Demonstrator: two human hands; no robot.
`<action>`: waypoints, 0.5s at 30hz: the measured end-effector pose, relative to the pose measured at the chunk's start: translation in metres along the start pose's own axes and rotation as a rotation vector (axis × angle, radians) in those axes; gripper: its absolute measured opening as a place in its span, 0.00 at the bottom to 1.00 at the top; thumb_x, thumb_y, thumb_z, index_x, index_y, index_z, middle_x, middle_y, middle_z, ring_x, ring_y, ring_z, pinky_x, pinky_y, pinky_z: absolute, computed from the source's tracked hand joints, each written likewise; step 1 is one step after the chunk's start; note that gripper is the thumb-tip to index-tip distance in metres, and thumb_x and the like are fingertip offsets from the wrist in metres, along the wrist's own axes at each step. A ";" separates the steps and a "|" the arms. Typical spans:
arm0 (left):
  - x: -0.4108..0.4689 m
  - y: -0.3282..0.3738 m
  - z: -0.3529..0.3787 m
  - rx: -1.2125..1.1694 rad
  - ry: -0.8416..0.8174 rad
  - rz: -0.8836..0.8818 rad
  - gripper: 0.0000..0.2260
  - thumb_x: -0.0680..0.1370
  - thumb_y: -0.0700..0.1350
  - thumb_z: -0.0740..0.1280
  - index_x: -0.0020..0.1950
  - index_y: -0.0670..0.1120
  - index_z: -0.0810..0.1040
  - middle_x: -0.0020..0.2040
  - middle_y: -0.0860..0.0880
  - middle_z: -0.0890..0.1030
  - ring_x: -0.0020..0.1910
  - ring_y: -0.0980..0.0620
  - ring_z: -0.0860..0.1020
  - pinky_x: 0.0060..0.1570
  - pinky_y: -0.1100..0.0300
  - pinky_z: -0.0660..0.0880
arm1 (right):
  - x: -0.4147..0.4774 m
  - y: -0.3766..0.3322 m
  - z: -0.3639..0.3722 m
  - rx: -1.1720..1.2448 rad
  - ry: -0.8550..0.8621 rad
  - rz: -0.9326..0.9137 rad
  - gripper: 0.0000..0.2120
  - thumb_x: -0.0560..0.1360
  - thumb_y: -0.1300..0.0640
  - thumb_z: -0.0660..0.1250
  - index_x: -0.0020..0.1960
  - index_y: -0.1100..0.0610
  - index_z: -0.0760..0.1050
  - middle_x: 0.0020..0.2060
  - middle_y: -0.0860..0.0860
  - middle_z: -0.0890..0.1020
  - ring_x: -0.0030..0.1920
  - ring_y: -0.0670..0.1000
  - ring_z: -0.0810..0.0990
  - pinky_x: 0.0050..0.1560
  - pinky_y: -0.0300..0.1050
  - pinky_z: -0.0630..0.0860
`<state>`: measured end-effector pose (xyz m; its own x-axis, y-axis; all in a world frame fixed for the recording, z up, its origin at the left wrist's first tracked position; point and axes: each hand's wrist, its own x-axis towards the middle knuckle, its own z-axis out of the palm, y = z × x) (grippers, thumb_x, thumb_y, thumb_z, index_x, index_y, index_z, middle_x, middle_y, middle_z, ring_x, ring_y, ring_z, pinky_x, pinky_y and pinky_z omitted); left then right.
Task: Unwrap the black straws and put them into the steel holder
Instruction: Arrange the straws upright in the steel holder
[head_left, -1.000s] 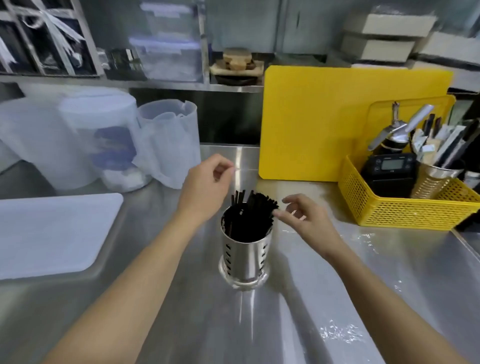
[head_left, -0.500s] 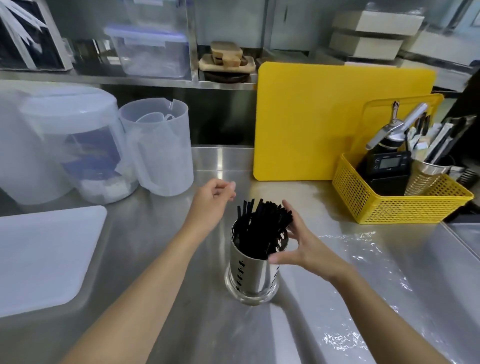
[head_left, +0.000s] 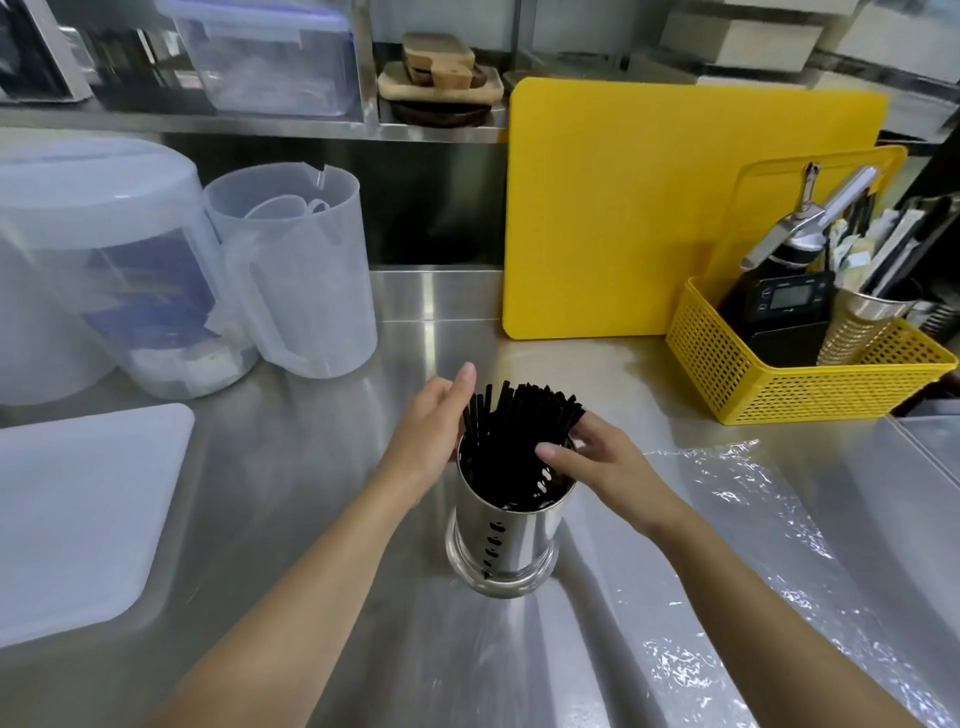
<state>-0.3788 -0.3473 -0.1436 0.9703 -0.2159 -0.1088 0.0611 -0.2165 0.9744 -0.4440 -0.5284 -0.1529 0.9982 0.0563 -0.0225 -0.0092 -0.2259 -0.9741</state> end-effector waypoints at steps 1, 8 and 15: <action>0.001 0.000 -0.001 -0.008 0.011 0.011 0.27 0.74 0.66 0.55 0.49 0.42 0.74 0.45 0.44 0.79 0.48 0.43 0.79 0.51 0.48 0.75 | 0.002 -0.003 0.000 -0.032 0.042 -0.018 0.15 0.68 0.50 0.69 0.54 0.49 0.77 0.50 0.47 0.82 0.51 0.45 0.79 0.50 0.39 0.75; 0.006 0.003 -0.003 -0.068 0.052 0.080 0.17 0.79 0.56 0.56 0.50 0.44 0.74 0.42 0.47 0.80 0.37 0.57 0.79 0.39 0.66 0.73 | 0.016 -0.013 0.001 -0.159 0.132 -0.089 0.09 0.71 0.55 0.71 0.42 0.60 0.74 0.37 0.50 0.73 0.33 0.38 0.71 0.36 0.28 0.67; 0.007 0.002 -0.004 -0.078 0.085 0.115 0.15 0.79 0.55 0.56 0.49 0.44 0.75 0.42 0.48 0.81 0.39 0.58 0.79 0.41 0.68 0.74 | 0.021 -0.012 0.005 -0.148 0.197 -0.100 0.16 0.75 0.55 0.66 0.42 0.69 0.69 0.32 0.55 0.69 0.33 0.46 0.68 0.32 0.39 0.65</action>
<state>-0.3706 -0.3455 -0.1413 0.9880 -0.1531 0.0184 -0.0371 -0.1197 0.9921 -0.4229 -0.5197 -0.1425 0.9862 -0.1013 0.1308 0.0848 -0.3689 -0.9256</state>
